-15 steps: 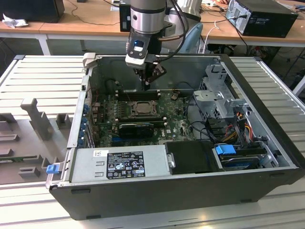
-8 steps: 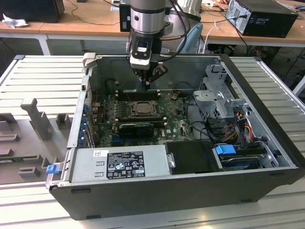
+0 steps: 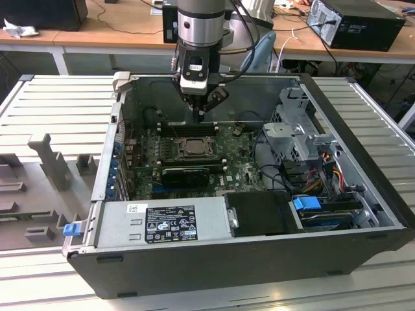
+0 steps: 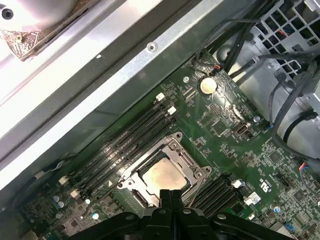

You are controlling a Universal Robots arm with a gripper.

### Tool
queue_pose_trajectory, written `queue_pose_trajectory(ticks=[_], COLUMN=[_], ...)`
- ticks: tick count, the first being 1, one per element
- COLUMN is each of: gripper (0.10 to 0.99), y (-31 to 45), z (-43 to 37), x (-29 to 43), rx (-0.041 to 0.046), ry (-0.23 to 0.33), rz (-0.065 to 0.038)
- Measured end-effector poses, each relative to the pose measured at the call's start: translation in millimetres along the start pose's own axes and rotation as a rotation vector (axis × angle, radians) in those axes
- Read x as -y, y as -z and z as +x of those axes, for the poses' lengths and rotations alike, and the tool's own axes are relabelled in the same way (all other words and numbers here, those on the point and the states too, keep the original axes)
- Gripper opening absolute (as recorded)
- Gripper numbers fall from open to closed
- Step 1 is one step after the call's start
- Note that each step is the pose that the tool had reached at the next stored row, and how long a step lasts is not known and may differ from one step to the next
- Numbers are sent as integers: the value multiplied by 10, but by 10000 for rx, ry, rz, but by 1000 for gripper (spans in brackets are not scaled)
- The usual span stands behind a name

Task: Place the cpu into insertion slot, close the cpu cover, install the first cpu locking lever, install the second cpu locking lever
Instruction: 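Install the first cpu locking lever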

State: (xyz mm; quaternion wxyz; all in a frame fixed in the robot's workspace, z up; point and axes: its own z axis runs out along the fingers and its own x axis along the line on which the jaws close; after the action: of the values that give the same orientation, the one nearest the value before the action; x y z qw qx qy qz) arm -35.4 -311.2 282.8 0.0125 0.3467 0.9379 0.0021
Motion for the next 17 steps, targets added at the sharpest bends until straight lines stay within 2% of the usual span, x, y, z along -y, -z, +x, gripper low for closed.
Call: queue_pose_trajectory(ticks=[1, 5, 10, 17], gripper=[106, 106, 106, 106], y=[0, -1, -3, -9], z=[0, 0, 0, 0], x=[0, 1, 1, 1], rx=[-1, -12, -20, -38], ry=[73, 957, 1594, 2997], rz=[-2, -21, -36, -65])
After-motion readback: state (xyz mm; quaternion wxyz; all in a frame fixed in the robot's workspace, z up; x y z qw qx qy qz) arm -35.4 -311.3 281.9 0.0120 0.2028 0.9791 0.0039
